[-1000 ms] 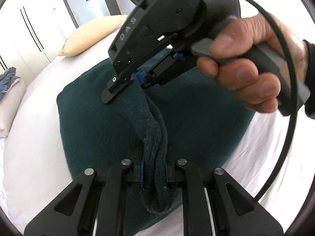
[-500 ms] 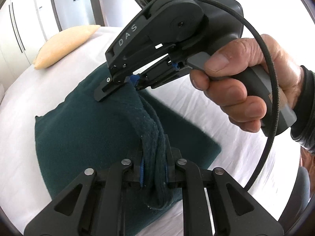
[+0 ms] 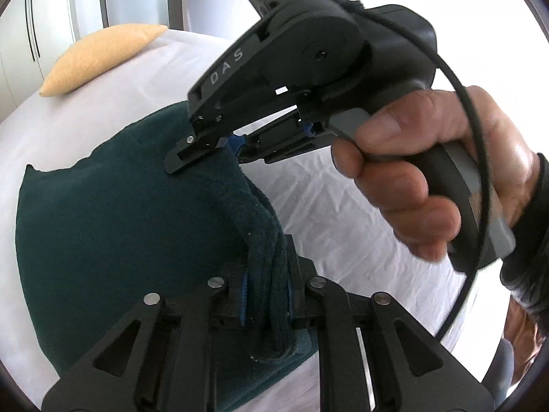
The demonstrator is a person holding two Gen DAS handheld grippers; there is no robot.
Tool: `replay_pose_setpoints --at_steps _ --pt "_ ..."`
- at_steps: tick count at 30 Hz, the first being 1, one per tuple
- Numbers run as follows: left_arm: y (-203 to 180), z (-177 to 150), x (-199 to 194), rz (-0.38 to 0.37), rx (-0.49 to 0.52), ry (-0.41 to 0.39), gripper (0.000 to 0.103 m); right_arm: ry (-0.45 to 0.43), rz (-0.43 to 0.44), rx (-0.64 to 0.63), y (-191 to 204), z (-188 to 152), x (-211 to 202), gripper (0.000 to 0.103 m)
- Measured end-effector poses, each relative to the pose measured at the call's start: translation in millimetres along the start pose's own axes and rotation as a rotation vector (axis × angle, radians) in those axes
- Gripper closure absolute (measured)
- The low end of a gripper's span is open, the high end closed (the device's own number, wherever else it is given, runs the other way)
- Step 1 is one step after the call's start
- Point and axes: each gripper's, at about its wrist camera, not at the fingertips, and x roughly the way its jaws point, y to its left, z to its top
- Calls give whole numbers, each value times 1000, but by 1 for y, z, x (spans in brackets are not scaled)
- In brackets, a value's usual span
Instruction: Fold small clothes
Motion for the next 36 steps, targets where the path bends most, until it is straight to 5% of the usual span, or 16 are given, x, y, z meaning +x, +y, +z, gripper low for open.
replay_pose_setpoints --at_steps 5,9,12,19,22,25,27,36 --pt "45 -34 -46 -111 -72 21 84 5 72 40 -8 -6 4 82" --pt "86 -57 -96 -218 -128 -21 83 5 106 57 -2 -14 3 65" --pt "118 -62 -118 -215 -157 -82 83 5 140 65 8 -32 -1 46" --pt "192 -69 -119 -163 -266 -82 83 -19 128 48 19 -80 -17 43" --pt "214 -73 -104 -153 -308 -55 83 -38 106 79 12 -99 -22 47" --pt "231 -82 -94 -146 -330 -14 83 -21 76 94 7 -114 -19 64" --pt "237 -88 -78 -144 -337 10 83 -27 48 107 1 -120 -19 87" --pt "272 -92 -53 -135 -332 112 83 -25 134 202 -24 -140 -17 91"
